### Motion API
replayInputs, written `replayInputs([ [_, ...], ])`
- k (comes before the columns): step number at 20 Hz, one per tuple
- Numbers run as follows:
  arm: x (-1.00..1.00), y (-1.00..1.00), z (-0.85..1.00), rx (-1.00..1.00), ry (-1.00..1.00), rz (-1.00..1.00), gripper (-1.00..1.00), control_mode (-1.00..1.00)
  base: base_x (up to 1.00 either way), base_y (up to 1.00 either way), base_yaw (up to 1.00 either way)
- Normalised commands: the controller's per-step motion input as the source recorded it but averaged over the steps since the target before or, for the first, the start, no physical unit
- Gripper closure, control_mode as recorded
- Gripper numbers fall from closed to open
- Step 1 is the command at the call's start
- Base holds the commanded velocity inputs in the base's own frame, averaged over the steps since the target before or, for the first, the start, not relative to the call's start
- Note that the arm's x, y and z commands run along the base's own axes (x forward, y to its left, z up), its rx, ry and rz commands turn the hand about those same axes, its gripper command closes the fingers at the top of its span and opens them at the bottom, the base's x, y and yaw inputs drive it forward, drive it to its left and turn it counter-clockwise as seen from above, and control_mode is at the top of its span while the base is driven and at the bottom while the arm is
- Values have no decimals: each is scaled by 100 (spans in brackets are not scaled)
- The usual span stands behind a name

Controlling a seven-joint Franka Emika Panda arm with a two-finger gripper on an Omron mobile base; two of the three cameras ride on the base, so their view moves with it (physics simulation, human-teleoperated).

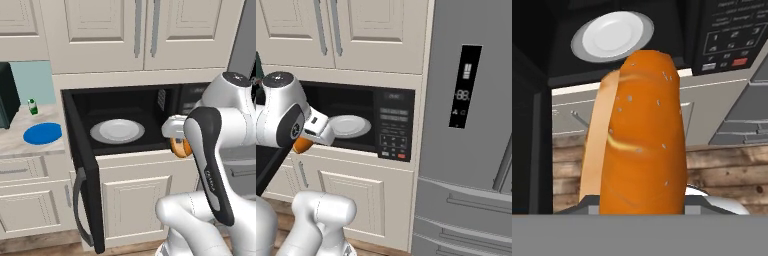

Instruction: Pick the hotdog bun from the counter and place it in the microwave. Then turn on the microwave.

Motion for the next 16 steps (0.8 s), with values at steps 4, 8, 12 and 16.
replayInputs([
  [4,0,4,0,0,-6,0,100,-100,0,0,0],
  [8,8,4,-1,0,-16,2,100,-100,0,0,0],
  [12,56,1,-2,0,-11,2,100,-100,0,0,0],
  [16,81,0,-6,3,-2,3,100,-100,0,0,0],
])
